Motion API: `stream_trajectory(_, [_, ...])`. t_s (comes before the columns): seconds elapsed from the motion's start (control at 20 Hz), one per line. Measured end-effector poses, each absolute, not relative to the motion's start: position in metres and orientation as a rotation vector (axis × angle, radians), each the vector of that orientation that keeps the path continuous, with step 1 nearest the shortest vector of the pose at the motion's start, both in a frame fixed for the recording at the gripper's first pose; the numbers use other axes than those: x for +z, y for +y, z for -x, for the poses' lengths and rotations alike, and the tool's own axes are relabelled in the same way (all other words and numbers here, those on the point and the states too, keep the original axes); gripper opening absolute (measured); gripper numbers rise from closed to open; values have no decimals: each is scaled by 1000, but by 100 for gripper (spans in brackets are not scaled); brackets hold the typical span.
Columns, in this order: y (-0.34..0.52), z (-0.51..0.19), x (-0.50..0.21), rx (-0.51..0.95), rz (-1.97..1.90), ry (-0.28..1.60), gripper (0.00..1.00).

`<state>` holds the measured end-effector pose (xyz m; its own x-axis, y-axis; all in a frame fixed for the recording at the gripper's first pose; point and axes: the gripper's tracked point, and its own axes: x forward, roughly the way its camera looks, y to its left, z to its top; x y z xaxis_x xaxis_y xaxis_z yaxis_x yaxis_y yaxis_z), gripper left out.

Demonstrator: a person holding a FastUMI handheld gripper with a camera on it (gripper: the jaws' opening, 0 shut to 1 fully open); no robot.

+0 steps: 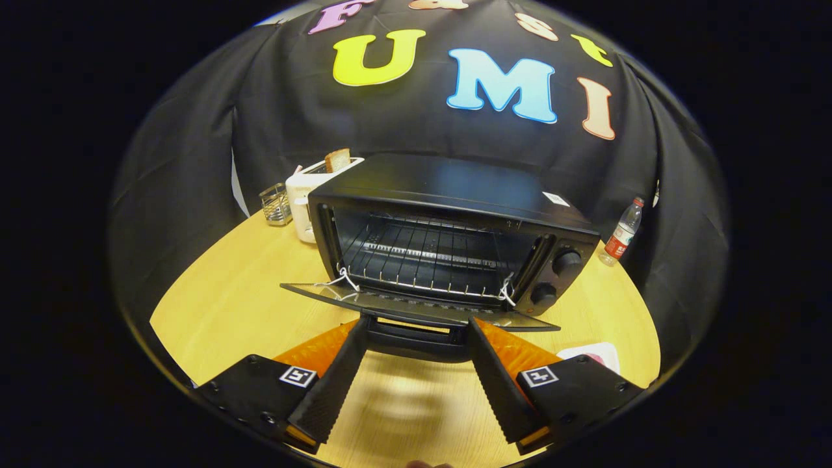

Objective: Open the toaster oven, put the food inside, and close the toaster oven door.

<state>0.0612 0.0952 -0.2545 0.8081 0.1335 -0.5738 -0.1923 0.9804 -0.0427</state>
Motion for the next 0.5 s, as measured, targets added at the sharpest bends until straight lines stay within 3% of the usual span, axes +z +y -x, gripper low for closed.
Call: stream_trajectory(0.5, [76, -12, -338, 203, 88, 849, 98])
